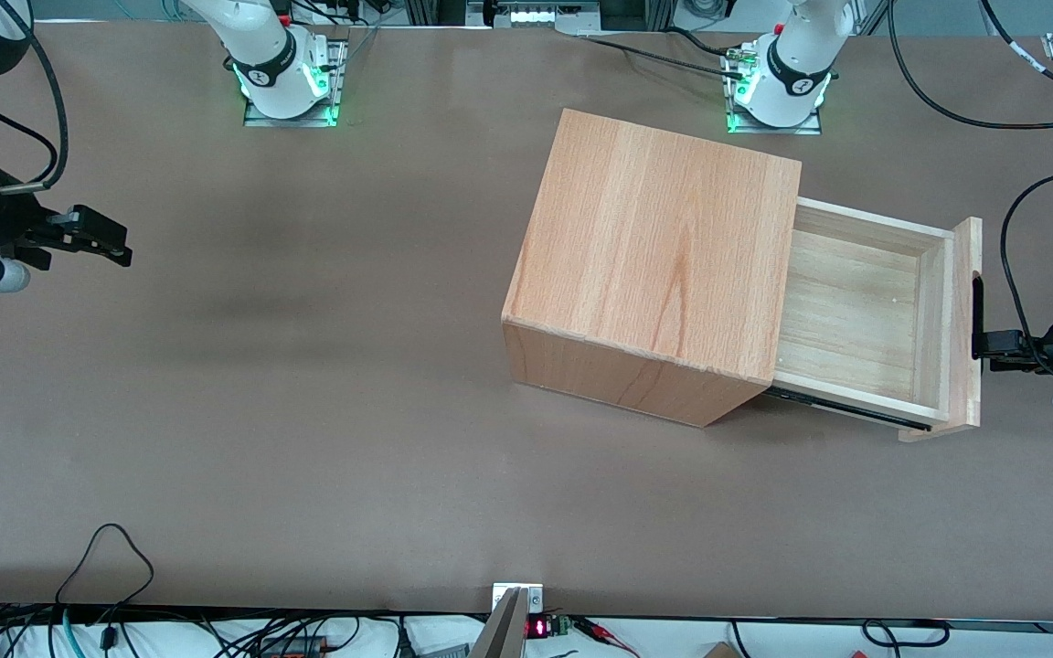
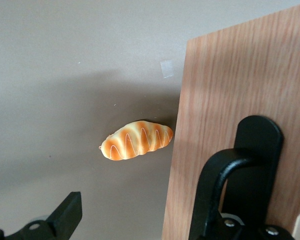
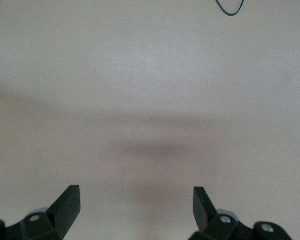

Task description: Open top drawer with left arm

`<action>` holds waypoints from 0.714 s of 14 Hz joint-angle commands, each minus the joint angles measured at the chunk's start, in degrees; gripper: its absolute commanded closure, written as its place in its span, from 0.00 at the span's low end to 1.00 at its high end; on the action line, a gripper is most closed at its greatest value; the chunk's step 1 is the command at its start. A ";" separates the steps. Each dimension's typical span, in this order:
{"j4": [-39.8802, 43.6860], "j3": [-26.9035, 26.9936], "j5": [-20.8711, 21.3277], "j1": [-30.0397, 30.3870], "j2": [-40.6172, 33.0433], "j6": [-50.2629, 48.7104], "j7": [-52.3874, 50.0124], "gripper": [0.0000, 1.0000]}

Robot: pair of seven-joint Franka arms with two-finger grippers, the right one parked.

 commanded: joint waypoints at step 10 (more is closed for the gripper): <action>7.22 0.03 1.58 0.78 1.57 -6.31 1.29 0.00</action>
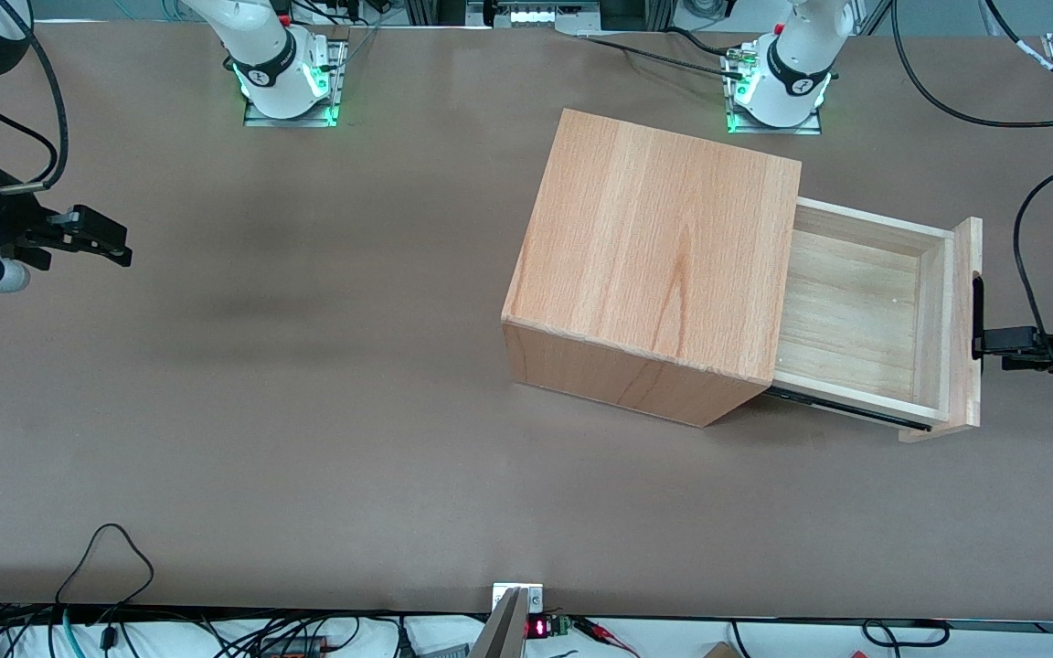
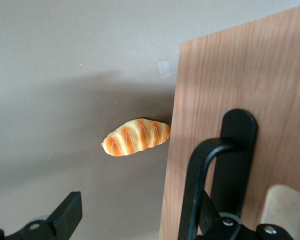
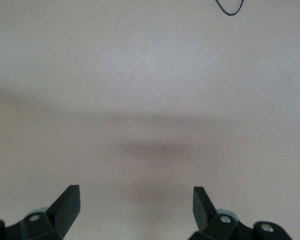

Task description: Open top drawer with left arm

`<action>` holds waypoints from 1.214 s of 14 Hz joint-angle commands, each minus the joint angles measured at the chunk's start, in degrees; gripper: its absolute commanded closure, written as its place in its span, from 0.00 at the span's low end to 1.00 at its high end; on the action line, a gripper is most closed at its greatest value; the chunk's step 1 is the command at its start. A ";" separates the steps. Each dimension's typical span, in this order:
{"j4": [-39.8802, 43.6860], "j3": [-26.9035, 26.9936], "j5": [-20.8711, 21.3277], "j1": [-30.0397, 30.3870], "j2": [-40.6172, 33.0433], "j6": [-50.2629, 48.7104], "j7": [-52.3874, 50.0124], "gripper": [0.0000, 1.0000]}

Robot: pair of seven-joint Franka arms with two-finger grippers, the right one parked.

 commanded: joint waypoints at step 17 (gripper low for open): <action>11.36 -0.73 8.77 -6.23 -7.21 -16.77 -12.14 0.00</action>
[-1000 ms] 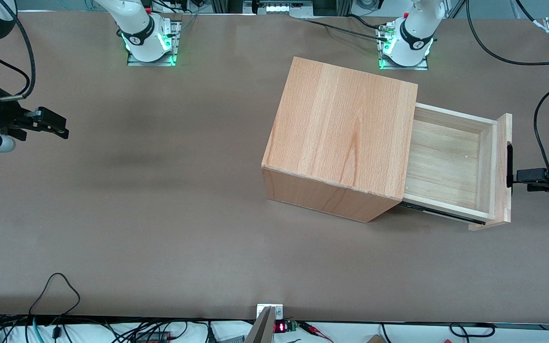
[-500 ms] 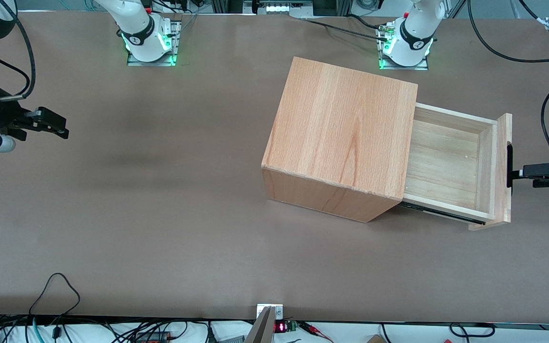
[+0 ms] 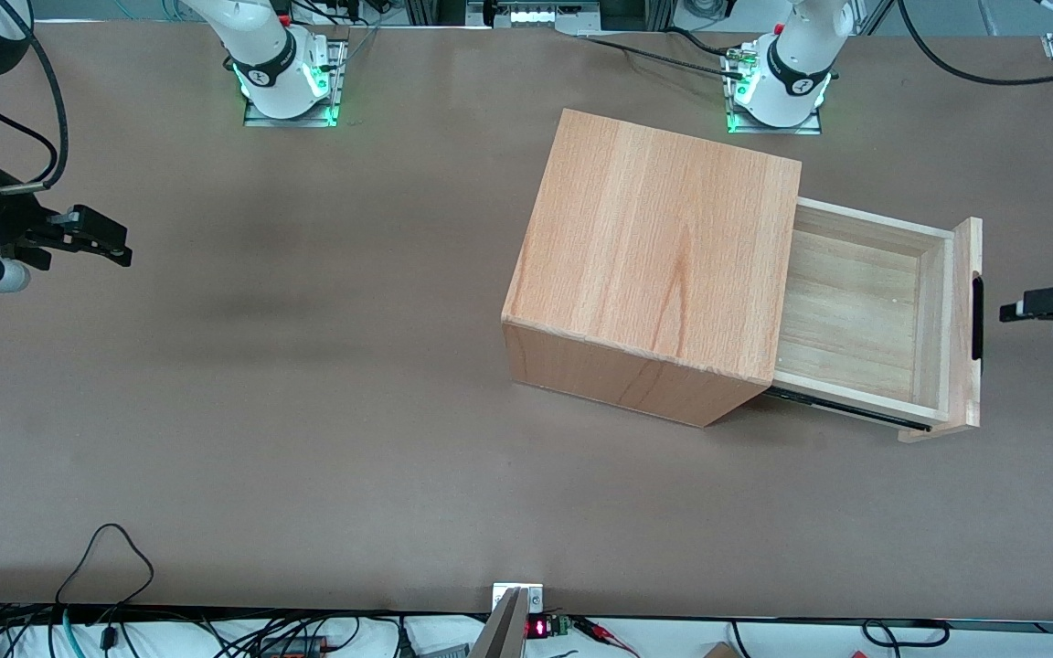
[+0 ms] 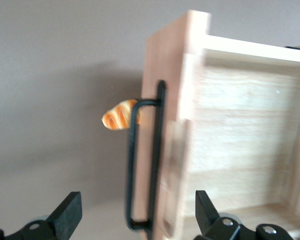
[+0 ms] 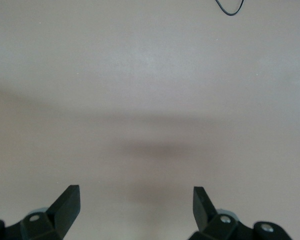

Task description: Open top drawer with left arm

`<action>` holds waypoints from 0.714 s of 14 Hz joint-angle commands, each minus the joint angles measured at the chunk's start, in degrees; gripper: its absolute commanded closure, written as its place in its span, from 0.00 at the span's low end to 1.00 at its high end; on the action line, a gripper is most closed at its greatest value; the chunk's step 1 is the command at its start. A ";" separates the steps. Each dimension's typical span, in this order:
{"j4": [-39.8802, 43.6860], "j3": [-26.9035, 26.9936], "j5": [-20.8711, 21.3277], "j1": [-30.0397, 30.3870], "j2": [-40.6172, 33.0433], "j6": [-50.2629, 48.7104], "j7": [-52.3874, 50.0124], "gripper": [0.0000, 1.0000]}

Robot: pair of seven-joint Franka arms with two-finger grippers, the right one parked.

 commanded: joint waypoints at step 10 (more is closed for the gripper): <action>6.69 -0.05 4.26 -14.10 -5.70 -11.24 -23.34 0.00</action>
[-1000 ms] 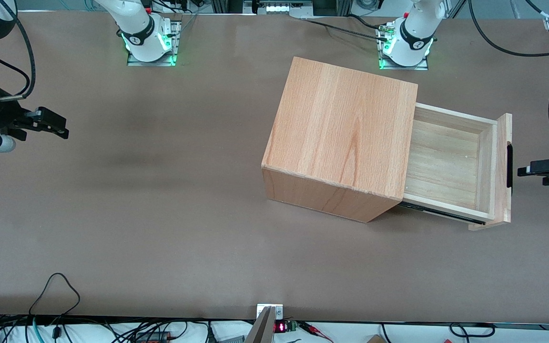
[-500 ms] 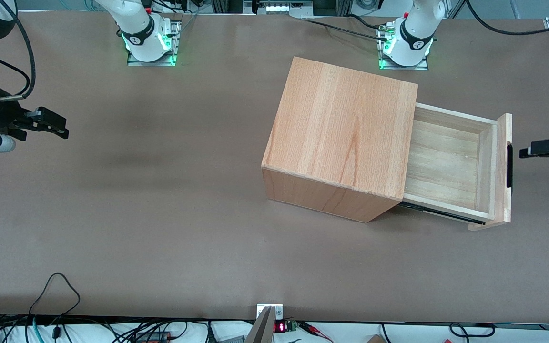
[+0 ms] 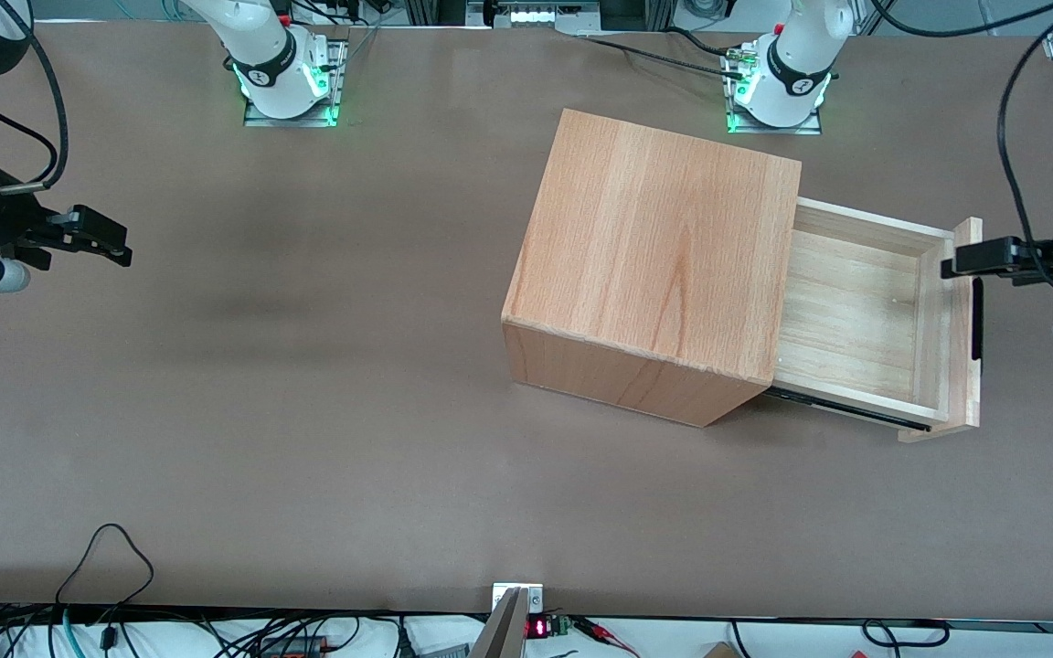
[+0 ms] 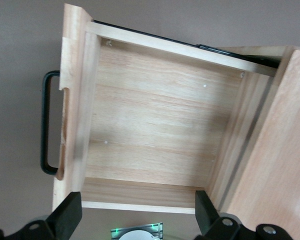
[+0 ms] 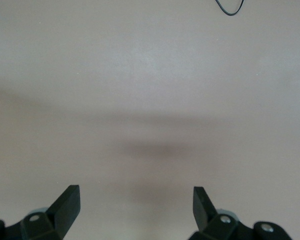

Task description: Open top drawer with left arm

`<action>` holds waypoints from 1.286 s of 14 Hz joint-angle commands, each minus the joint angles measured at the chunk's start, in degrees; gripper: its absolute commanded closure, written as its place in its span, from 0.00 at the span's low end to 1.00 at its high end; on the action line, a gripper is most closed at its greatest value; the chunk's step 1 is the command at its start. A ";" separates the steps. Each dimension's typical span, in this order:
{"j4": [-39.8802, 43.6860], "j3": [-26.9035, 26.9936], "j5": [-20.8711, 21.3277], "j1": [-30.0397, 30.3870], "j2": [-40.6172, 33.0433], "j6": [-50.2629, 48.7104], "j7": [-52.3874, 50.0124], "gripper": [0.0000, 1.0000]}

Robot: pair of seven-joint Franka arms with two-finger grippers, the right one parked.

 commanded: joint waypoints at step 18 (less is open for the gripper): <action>-27.94 0.75 5.84 -3.62 -19.87 15.65 -2.67 0.00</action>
